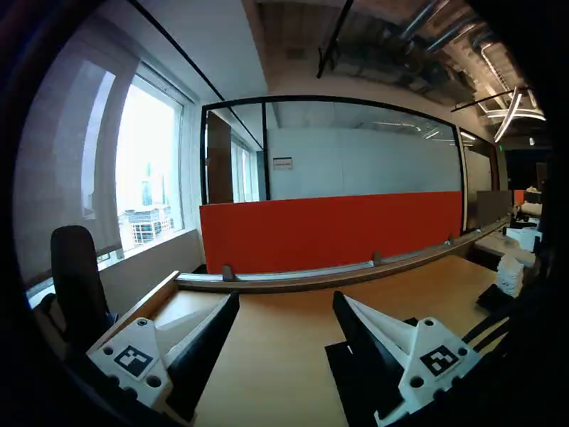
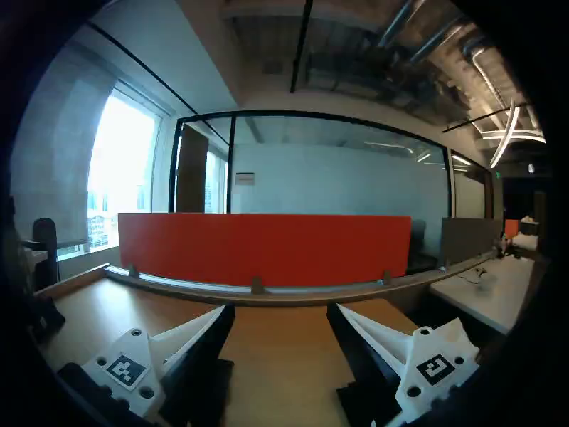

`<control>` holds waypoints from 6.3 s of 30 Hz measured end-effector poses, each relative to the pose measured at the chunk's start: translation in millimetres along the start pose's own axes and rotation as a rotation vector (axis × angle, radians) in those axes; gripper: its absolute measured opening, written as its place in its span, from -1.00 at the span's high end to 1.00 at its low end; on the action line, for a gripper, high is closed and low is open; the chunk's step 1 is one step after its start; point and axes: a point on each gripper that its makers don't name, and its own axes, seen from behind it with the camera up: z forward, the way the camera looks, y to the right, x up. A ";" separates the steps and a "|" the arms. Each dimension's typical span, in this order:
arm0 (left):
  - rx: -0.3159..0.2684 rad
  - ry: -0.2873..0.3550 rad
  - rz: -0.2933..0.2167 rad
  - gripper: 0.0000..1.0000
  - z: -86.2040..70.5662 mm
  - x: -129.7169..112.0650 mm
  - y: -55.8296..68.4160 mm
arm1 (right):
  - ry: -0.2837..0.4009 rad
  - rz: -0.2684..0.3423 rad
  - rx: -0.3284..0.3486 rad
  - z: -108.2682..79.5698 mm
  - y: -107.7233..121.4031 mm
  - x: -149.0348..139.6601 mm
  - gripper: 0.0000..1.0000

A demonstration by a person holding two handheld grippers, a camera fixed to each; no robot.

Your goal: Fold towel

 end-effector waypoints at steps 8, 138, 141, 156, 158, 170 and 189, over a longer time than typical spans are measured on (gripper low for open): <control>-0.059 -0.031 0.033 -0.95 -4.5 10.3 10.7 | -0.016 -0.028 0.034 -4.4 -7.4 7.7 -1.00; -0.656 -0.803 0.264 -0.95 -44.7 -315.7 134.3 | -0.807 -0.383 0.793 -79.9 -120.0 -329.4 -0.68; -0.660 -0.800 0.281 -0.94 -46.6 -316.9 134.2 | -0.810 -0.386 0.792 -79.9 -119.6 -331.7 -0.60; -0.645 -0.818 0.297 -0.44 -45.3 -317.5 130.9 | -0.821 -0.390 0.799 -78.9 -120.6 -333.6 0.01; -0.637 -0.823 0.295 -0.36 -44.3 -317.4 129.9 | -0.821 -0.390 0.800 -78.9 -120.9 -333.6 0.11; -0.629 -0.836 0.296 0.46 -47.1 -317.6 131.1 | -0.820 -0.388 0.791 -81.2 -120.9 -331.2 0.50; -0.606 -0.823 0.218 0.72 -46.7 -291.9 137.5 | -0.785 -0.353 0.775 -79.4 -120.5 -310.3 0.68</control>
